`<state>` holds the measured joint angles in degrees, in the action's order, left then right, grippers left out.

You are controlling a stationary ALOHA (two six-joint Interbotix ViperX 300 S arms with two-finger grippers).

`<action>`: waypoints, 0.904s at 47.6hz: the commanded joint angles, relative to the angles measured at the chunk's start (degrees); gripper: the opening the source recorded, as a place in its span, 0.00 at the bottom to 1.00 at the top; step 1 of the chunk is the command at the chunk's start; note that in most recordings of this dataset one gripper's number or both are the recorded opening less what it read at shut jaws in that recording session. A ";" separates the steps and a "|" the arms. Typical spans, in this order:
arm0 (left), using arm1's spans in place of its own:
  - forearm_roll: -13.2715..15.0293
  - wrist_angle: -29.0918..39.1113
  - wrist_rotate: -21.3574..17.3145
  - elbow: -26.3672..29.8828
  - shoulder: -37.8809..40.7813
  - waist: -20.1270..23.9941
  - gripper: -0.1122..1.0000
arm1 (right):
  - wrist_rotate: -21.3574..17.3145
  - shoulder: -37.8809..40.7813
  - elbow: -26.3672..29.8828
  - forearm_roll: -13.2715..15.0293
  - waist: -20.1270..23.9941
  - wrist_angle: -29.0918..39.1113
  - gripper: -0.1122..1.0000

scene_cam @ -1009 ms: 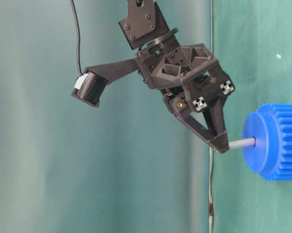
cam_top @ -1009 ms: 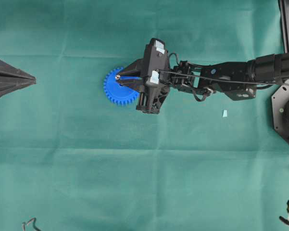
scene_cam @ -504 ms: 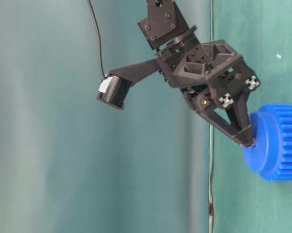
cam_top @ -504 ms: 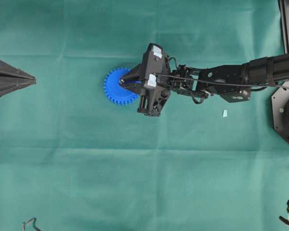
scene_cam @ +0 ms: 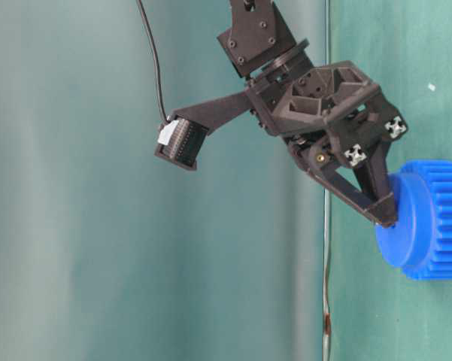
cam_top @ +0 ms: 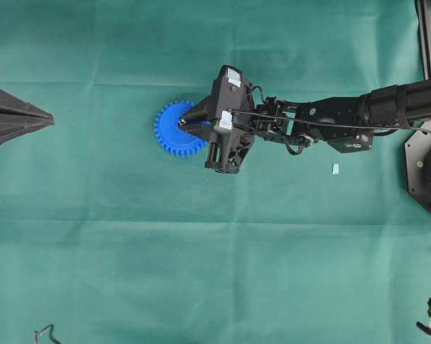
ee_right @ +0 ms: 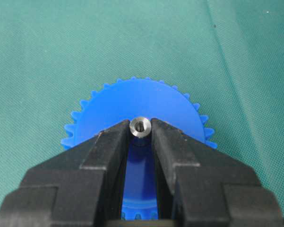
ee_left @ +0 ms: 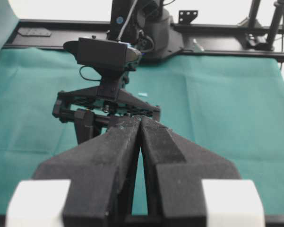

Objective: Insert the shaft into the center hole of the gear.
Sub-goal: 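Lower the shaft into the gear's center hole with the right gripper, then open the right gripper and withdraw it up and to the right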

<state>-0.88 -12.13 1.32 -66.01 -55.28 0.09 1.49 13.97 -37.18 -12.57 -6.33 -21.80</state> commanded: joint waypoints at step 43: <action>-0.18 -0.09 0.00 1.32 0.44 0.09 0.10 | 2.29 -21.45 -4.75 0.26 0.09 3.34 0.94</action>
<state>-0.88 -11.95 1.41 -66.01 -55.28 0.09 3.52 -3.34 -41.57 -12.39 -6.33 -18.46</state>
